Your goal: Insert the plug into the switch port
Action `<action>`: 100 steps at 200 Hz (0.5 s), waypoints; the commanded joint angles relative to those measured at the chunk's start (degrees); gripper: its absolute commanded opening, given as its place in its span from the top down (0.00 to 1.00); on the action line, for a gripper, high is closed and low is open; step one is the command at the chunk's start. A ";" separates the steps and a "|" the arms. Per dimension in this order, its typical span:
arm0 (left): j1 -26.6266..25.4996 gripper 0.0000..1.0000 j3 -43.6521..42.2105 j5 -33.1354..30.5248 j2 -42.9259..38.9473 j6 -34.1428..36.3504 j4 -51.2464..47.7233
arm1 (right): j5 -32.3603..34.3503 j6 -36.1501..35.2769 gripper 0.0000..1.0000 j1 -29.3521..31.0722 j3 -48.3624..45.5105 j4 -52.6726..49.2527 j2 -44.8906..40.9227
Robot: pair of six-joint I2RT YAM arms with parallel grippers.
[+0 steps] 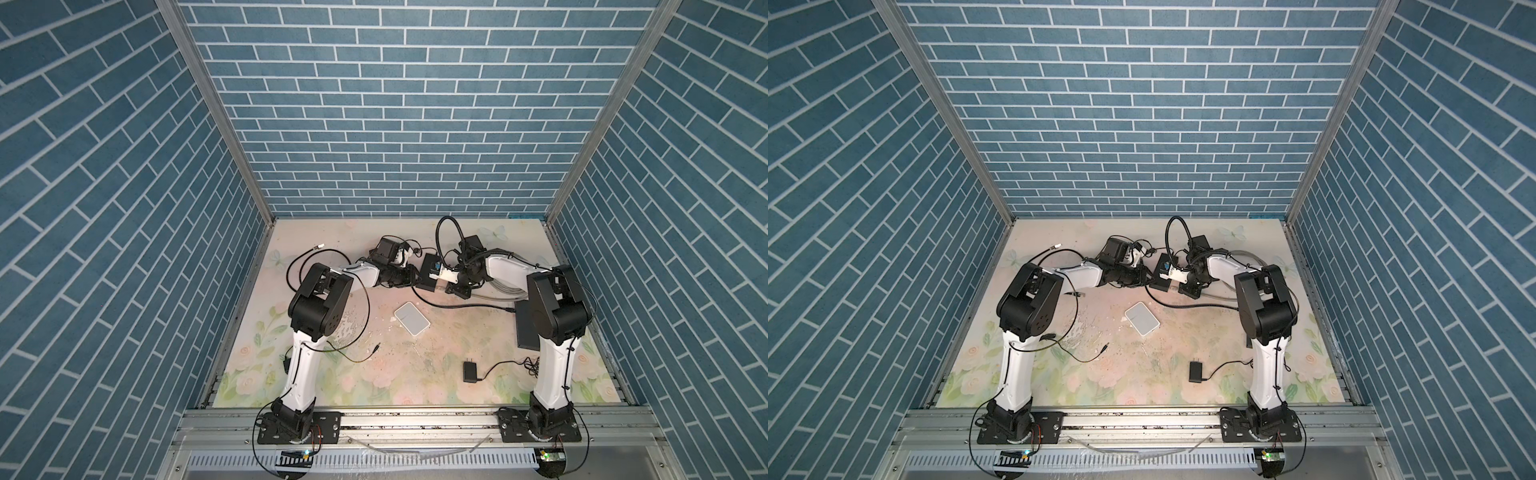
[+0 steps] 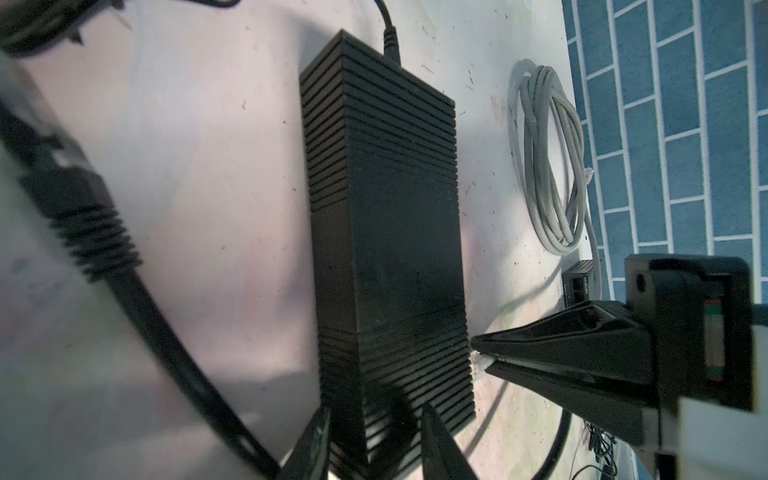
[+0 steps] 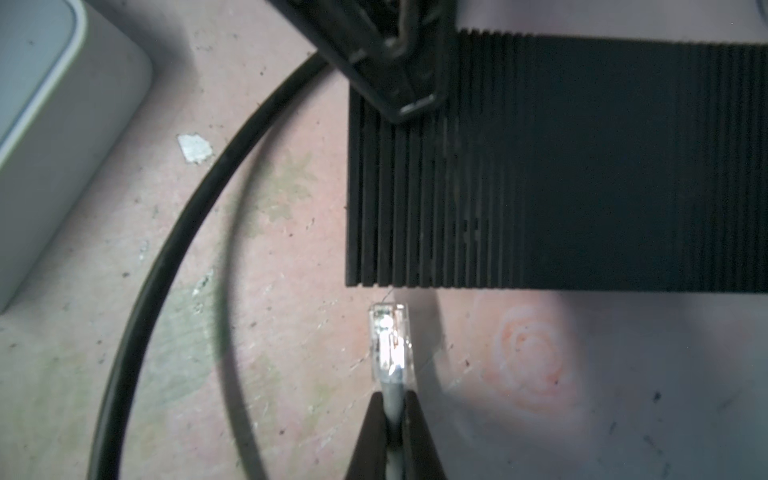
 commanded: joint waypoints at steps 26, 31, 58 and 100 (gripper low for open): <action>-0.60 0.63 -1.33 2.31 0.24 -1.96 2.50 | -0.14 1.28 0.94 0.63 2.03 1.15 0.36; -0.61 0.64 -1.29 2.39 0.23 -2.04 2.56 | -0.06 1.37 0.94 0.64 2.03 1.24 0.38; -0.62 0.64 -1.06 2.49 0.39 -2.09 2.18 | 1.59 1.91 0.94 0.64 2.01 2.38 0.73; -0.69 0.65 -0.29 2.89 1.00 -2.35 1.77 | 1.45 2.72 0.94 0.62 1.92 3.16 0.65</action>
